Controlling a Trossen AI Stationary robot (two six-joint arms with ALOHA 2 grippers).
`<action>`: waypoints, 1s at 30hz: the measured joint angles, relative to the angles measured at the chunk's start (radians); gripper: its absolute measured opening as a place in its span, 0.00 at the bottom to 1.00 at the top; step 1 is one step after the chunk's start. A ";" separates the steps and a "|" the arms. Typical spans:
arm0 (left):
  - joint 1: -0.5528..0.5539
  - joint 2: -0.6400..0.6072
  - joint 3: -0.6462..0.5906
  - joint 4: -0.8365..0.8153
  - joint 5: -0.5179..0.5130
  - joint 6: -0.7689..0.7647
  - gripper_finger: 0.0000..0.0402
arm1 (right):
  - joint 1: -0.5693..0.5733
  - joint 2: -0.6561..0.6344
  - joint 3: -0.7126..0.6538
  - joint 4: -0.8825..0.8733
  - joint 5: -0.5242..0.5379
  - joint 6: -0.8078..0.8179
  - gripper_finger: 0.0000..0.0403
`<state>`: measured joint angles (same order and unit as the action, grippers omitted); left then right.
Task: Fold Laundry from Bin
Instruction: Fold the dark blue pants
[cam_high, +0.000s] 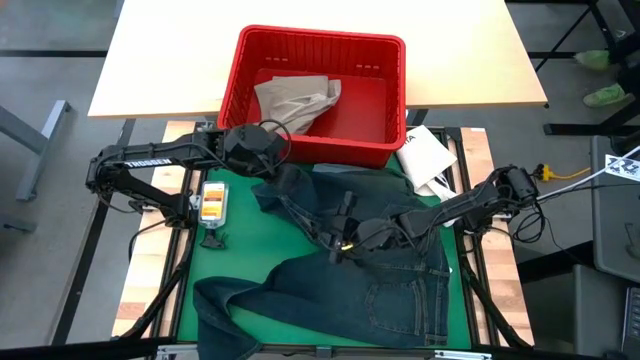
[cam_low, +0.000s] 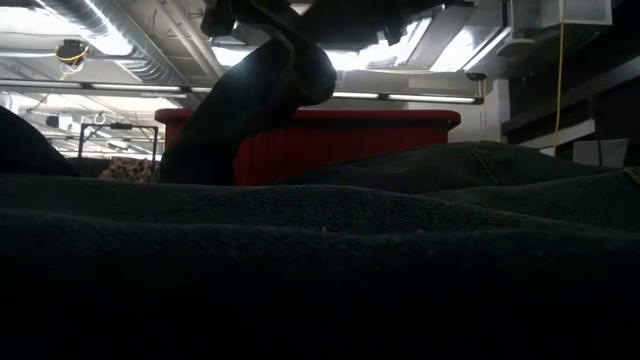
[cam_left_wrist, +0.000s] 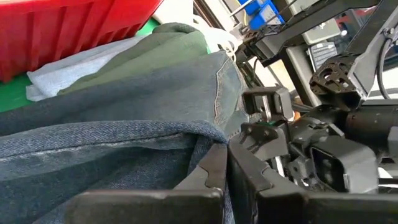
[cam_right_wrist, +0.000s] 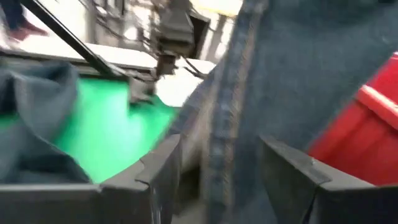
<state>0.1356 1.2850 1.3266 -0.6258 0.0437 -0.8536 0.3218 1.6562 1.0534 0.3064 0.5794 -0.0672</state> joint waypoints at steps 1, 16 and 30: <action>0.000 0.000 0.000 0.000 0.000 0.000 0.00 | 0.000 0.000 0.000 0.007 -0.023 0.022 0.51; 0.000 0.000 0.000 -0.001 0.000 0.000 0.00 | 0.151 0.008 0.000 0.118 0.256 -0.019 0.51; 0.000 0.000 0.000 0.003 -0.001 0.000 0.00 | 0.217 0.309 0.299 0.086 0.568 -0.384 0.51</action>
<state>0.1358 1.2846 1.3266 -0.6233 0.0429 -0.8536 0.5385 1.9656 1.3527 0.3920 1.1475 -0.4513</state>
